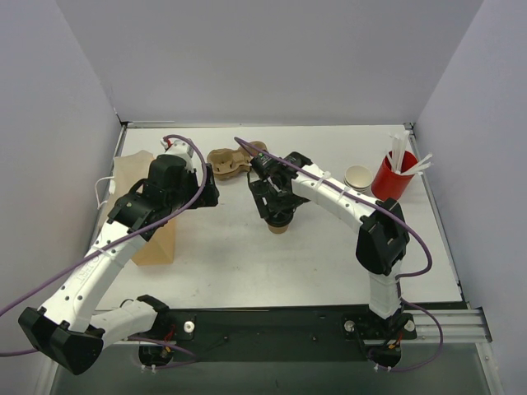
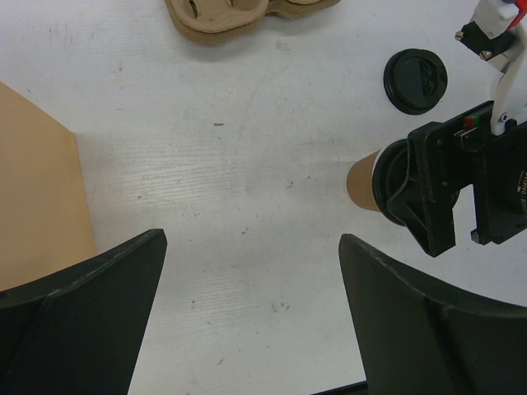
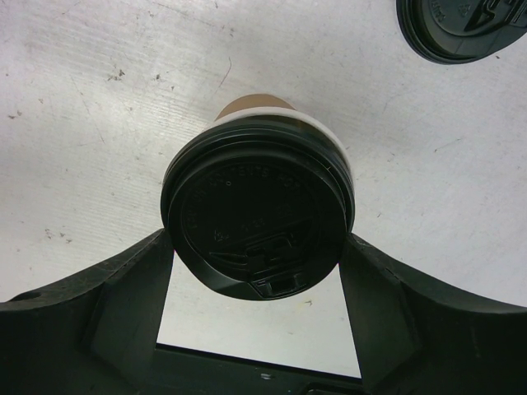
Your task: Pack the takeout coffee
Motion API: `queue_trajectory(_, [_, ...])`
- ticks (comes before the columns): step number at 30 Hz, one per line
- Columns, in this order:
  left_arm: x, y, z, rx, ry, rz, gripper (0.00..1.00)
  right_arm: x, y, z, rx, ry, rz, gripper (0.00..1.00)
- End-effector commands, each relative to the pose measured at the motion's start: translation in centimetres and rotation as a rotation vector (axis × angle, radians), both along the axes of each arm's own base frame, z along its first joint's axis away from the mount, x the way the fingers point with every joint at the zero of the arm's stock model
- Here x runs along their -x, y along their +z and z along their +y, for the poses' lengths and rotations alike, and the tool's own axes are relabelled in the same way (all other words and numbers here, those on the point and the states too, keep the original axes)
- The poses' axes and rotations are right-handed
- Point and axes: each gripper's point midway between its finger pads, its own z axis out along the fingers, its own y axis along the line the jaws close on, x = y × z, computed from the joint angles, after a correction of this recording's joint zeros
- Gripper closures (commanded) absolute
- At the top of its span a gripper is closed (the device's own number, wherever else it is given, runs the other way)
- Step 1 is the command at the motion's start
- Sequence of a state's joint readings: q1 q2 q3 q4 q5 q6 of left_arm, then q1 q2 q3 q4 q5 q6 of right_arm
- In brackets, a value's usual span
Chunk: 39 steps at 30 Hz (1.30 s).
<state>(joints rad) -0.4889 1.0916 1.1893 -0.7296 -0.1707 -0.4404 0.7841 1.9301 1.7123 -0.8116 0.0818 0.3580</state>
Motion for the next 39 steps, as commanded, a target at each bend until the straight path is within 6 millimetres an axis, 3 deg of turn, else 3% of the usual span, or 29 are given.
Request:
queue_trajectory(1, [-0.7, 1.2, -0.2, 0.019, -0.003, -0.044, 0.03, 0.4, -0.5, -1.3, 0.046, -0.010, 0.020, 0.34])
queue_trajectory(27, [-1.0, 0.4, -0.4, 0.013, -0.006, -0.024, 0.03, 0.6, -3.5, -1.6, 0.048, -0.027, 0.069, 0.35])
queue_trajectory(39, [-1.0, -0.6, -0.9, 0.034, -0.012, -0.007, 0.03, 0.5, -3.1, -1.7, 0.036, -0.011, 0.108, 0.34])
